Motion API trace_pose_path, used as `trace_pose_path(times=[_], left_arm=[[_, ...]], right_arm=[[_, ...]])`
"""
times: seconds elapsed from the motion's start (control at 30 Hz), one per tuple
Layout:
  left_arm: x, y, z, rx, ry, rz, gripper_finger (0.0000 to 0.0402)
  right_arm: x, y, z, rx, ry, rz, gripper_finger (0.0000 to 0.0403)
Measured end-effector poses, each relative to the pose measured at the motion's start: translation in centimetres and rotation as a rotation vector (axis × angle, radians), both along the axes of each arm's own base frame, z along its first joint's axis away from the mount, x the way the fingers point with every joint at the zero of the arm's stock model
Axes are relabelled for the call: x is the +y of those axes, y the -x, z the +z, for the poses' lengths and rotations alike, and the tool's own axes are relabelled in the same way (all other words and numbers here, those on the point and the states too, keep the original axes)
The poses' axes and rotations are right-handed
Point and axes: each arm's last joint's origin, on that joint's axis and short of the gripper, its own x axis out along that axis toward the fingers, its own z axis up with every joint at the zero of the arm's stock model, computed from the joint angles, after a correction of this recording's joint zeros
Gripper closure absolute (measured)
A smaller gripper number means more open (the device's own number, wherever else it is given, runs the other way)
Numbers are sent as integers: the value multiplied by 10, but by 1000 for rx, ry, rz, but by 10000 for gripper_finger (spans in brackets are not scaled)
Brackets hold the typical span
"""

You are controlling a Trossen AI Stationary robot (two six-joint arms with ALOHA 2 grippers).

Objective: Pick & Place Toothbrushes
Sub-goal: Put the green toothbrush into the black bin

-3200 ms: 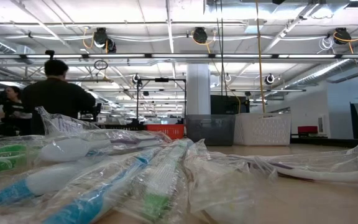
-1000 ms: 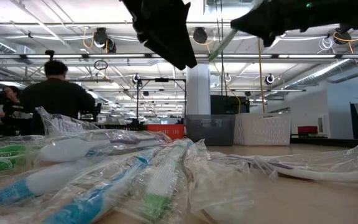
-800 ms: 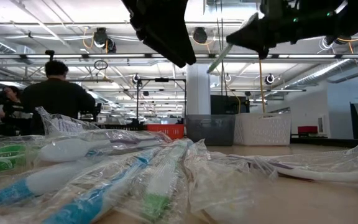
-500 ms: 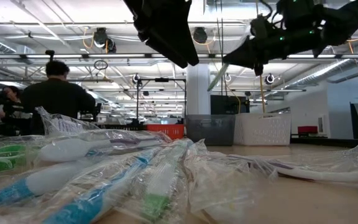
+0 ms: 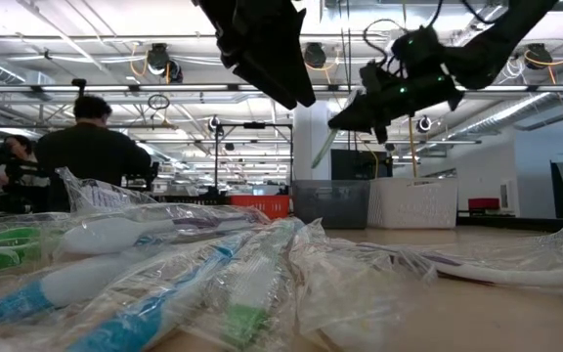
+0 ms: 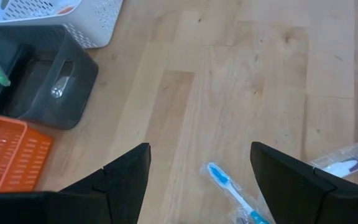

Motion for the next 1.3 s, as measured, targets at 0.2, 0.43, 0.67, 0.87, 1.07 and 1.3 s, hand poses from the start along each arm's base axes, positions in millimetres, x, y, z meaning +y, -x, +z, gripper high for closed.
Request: trace_pose_path(times=[0.2,0.43,0.67,0.87,1.07,1.3], left_arm=[[0,0,0,0,-5,-6,128],[1,-1,0,-5,-4,-3,128],[2,-2,1,-9,-12,-13,128],[2,-3,1,-10,-21,-26,128],[2,-3,1,-12,-21,-26,128],[2,-3,1,-11,-25,-30,128]], right_arm=[[-29,-9,-5,30,-81,27,388],[-43,-15,-8,54,-112,39,388],[-53,-25,-21,75,-161,52,388],[-59,-28,-33,88,-219,58,388],[-62,-28,-39,100,-236,52,388],[-62,-29,-39,104,-222,55,345]])
